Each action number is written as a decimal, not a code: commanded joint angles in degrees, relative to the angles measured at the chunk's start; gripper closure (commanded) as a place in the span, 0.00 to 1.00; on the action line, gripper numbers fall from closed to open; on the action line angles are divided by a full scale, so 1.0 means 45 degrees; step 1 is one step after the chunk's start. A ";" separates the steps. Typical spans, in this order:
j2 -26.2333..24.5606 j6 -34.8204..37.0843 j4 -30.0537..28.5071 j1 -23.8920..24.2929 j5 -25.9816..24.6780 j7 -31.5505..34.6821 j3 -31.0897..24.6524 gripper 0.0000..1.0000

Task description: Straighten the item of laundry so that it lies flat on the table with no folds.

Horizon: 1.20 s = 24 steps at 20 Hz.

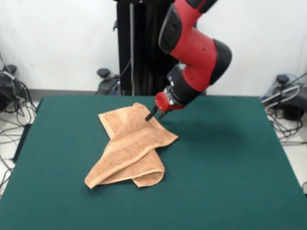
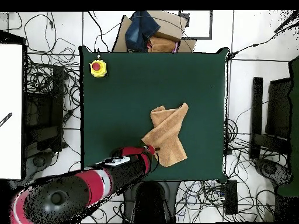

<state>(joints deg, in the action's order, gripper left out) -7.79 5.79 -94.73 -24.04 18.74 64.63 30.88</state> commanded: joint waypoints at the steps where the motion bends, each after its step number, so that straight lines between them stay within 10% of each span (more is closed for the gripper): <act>1: -0.2905 0.0361 0.1821 -0.2808 0.2353 0.4791 0.2203 0.00; 7: -0.4319 0.0391 0.2269 -0.3971 0.3378 0.4591 0.3678 0.00; 24: -0.3256 -0.0859 0.2753 -0.1928 0.3092 0.4066 0.0986 0.00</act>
<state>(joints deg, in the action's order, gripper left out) -23.36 4.02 -88.23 -34.85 29.67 66.84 45.71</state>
